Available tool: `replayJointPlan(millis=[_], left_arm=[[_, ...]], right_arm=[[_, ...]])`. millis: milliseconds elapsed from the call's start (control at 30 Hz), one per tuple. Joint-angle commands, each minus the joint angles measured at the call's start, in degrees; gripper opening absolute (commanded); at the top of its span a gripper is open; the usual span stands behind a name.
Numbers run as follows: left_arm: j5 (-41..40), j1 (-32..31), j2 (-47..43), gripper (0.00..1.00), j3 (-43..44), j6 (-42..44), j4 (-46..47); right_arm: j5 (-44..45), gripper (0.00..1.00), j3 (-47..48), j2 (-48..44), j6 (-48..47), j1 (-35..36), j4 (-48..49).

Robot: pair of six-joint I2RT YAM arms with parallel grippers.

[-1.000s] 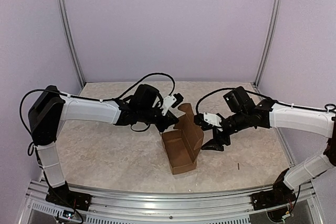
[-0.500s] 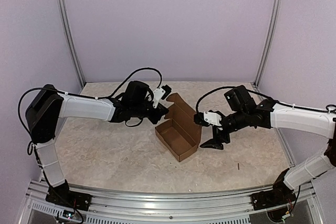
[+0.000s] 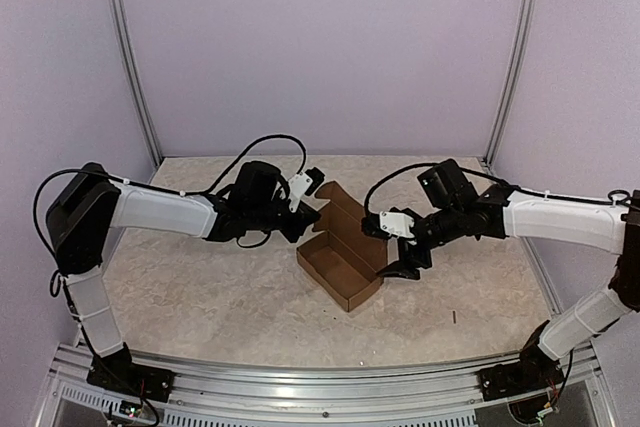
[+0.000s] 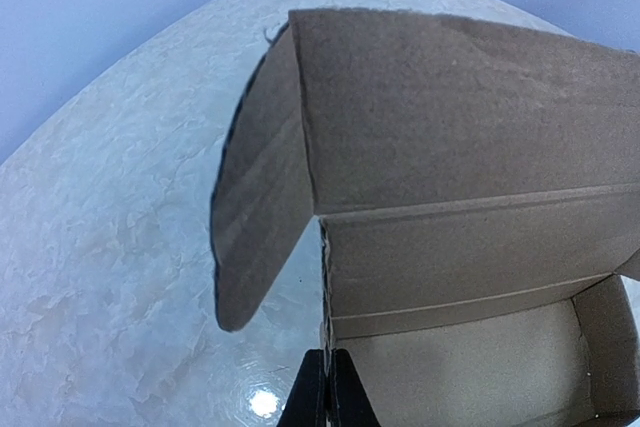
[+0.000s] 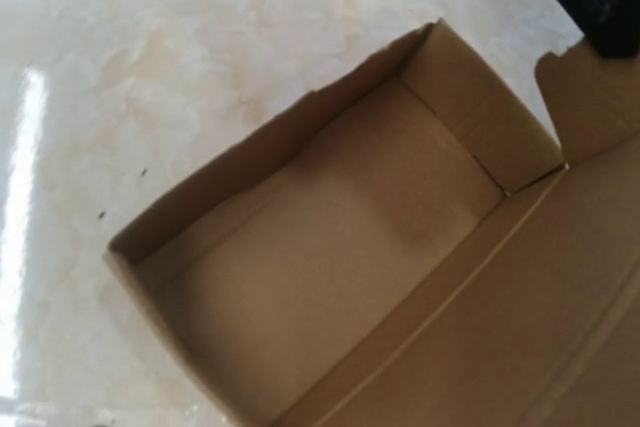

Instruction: Fold the paper box

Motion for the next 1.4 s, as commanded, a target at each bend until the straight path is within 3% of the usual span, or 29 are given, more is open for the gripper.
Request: replayJointPlan(millis=[0, 167, 667, 1033, 1367], left_arm=[[0.0, -0.3, -2.1, 0.00, -1.2, 1.3, 0.5], [1.1, -0.2, -2.1, 0.00, -1.3, 1.8, 1.4], [0.2, -1.7, -2.5, 0.00, -1.8, -0.5, 0.6], [-2.8, -4.3, -3.1, 0.00, -7.2, -3.7, 4.2], [-4.3, -4.0, -3.8, 0.00, -5.7, -4.1, 0.6]], right_arm=[[0.1, 0.89, 3.0, -2.2, -7.0, -1.2, -10.1], [1.6, 0.87, 3.0, -2.4, -10.0, -4.6, -13.1], [-1.8, 0.79, 3.4, 1.9, -1.1, -3.1, -0.6], [-0.4, 0.75, 0.2, -0.5, 1.8, -1.4, 3.4], [-1.5, 0.88, 0.0, -0.7, -10.0, 0.1, -8.7]])
